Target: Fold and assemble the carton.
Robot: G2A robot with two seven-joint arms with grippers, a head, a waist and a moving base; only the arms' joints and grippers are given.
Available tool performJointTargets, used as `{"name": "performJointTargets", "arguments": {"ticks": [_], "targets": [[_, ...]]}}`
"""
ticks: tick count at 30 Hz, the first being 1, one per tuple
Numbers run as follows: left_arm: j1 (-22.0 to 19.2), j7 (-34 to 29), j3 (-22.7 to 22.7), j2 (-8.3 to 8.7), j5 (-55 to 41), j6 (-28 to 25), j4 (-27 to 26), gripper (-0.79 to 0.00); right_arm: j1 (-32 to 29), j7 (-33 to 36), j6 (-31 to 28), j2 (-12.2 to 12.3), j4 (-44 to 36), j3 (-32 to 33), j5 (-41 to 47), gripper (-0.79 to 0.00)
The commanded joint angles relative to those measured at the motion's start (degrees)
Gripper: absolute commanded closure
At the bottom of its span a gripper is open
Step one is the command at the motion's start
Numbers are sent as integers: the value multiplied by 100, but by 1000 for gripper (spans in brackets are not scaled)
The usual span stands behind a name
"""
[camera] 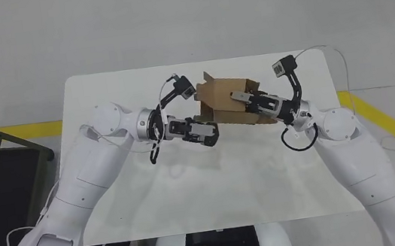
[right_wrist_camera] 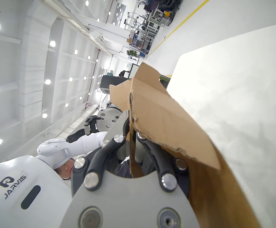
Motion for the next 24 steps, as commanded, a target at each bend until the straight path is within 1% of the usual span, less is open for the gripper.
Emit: {"name": "performJointTargets", "arguments": {"ticks": [1, 6, 12, 24], "targets": [[-47, 28, 48, -20, -16, -5, 84, -785, -29, -1, 6, 2, -71, 7, -22, 0], [-157, 88, 114, -66, -69, -63, 240, -785, -137, -23, 72, 7, -251, 25, -66, 0], [-223, 131, 93, -89, -110, -140, 298, -785, -238, -104, 139, -1, -349, -2, -113, 0], [-129, 92, -82, -58, -107, -143, 190, -785, -299, -235, 174, -21, -388, -7, -167, 0]]}}
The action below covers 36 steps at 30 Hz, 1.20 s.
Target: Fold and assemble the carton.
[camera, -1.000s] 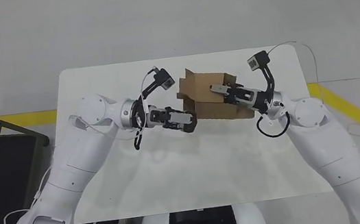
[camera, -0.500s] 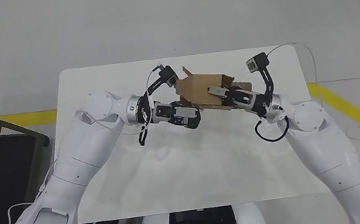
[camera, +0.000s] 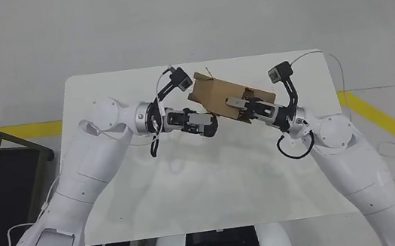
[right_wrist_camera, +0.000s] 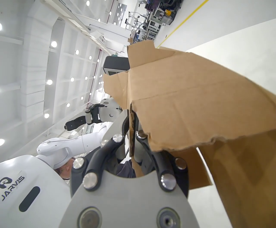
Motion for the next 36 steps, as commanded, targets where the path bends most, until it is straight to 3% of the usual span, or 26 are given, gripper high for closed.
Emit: {"name": "performJointTargets", "arguments": {"ticks": [1, 17, 30, 36], "targets": [[23, -9, -24, 6, 6, 9, -20, -785, -3, -9, 1, -2, -3, 3, -3, 0], [145, -26, -188, 39, 19, 23, -103, -785, -32, -35, -1, -28, 46, 10, 35, 0], [671, 334, -1220, 253, -152, -115, 257, -785, -80, 582, 112, 60, 150, 340, 116, 0], [769, 600, -1306, 290, 239, -124, 266, -785, -213, 1112, 115, 128, -172, 503, 206, 0]]}}
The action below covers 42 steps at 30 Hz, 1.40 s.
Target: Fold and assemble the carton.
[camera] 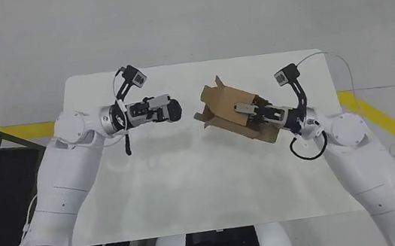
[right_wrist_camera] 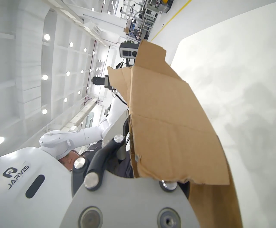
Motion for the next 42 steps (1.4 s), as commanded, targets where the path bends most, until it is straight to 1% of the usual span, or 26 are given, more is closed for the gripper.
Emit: {"name": "performJointTargets", "arguments": {"ticks": [1, 5, 8, 9, 11, 13, 14, 18, 23, 27, 31, 42], "targets": [[-13, 75, 81, -15, 88, -26, 11, -785, -51, 125, -10, 14, -95, 36, 75, 0], [-113, 192, 343, -66, 392, -232, 33, -785, -149, 367, 0, 33, -231, 89, 411, 0], [-178, 308, 469, -101, 576, -585, 54, -785, -172, 541, 149, 52, -197, 167, 691, 0], [-193, 363, 472, -106, 649, -742, 55, -785, -167, 616, 229, 61, -155, 198, 769, 0], [-197, 415, 438, -102, 810, -1095, 35, -785, -94, 1116, 536, 74, -5, 174, 1130, 0], [-174, 468, 376, -83, 1064, -1435, -36, -785, 122, 1348, 734, 106, 273, 244, 960, 0], [-162, 483, 344, -72, 1196, -1571, -65, -785, 209, 1526, 833, 109, 339, 219, 1006, 0], [-117, 517, 251, -27, 1709, -2053, -260, -785, 534, 1879, 1058, 116, 763, 218, 1163, 0], [-49, 770, 258, 58, 2470, -2306, -656, -785, 808, 2112, 1147, 104, 1107, 142, 1286, 0], [-46, 915, 323, 152, 3138, -2451, -883, -785, 949, 2142, 1160, 82, 1324, 40, 1327, 0], [-106, 862, 419, 249, 3141, -2398, -946, -785, 1013, 2055, 1186, 60, 1480, -5, 1444, 0], [-106, 862, 419, 249, 3141, -2398, -946, -785, 1013, 2055, 1186, 60, 1480, -5, 1444, 0]]}}
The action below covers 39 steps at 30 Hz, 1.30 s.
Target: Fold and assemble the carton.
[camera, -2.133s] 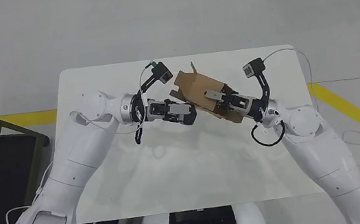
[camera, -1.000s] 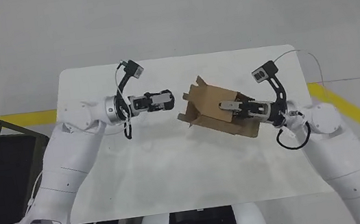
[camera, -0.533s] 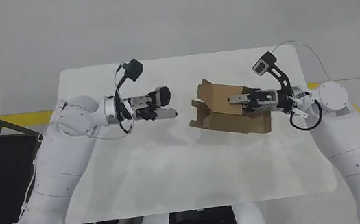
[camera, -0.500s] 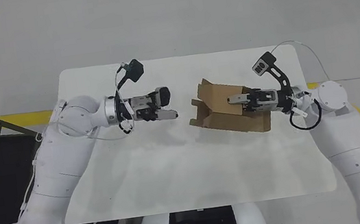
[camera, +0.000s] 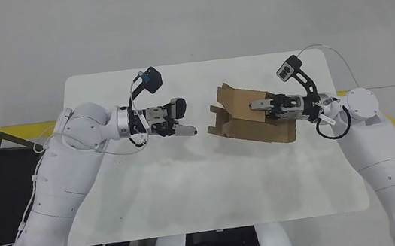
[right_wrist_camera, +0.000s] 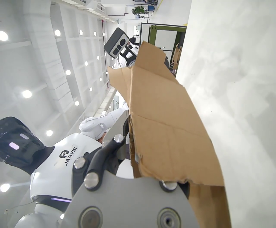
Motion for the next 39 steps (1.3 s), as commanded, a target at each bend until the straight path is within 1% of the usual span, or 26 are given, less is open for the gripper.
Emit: {"name": "performJointTargets", "arguments": {"ticks": [1, 10, 11, 13, 17, 18, 19, 22, 25, 27, 29, 33, 39], "targets": [[0, 0, 0, 0, 0, 0, 0, -785, 0, 0, 0, 0, 0, 0, 0, 0], [0, 0, 0, 0, 0, 0, 0, -785, 0, 0, 0, 0, 0, 0, 0, 0], [26, 135, -15, 1, 128, 39, -14, -785, 0, 0, 0, 0, 0, 0, 0, 0], [63, 372, -19, 1, 388, -26, -68, -785, -73, -231, 27, 1, -112, -17, -118, 0], [136, 1043, -98, -4, 930, -555, -13, -785, -114, -273, 55, 2, -125, -36, -100, 0], [146, 1245, -142, -5, 1108, -734, 101, -785, -108, -270, 37, -1, -81, -38, -72, 0], [165, 1340, -136, -5, 1288, -805, 238, -785, -97, -263, 15, -4, -33, -43, -55, 0], [176, 1661, -105, -18, 1592, -874, 548, -785, -47, -224, -61, -16, 125, -66, 18, 0], [150, 1897, -83, -25, 1718, -1019, 728, -785, 26, -159, -119, -30, 284, -108, 58, 0], [129, 2165, -104, -31, 1871, -1290, 781, -785, 98, -117, -146, -45, 385, -146, 103, 0], [134, 2495, -101, -45, 2005, -1728, 886, -785, 181, -85, -188, -65, 486, -191, 151, 0], [134, 3217, -40, -69, 2473, -1763, 873, -785, 335, 2, -328, -113, 672, -306, 241, 0], [84, 4372, 68, -60, 3680, -1763, 1138, -785, 563, 192, -598, -193, 1103, -513, 297, 0]]}}
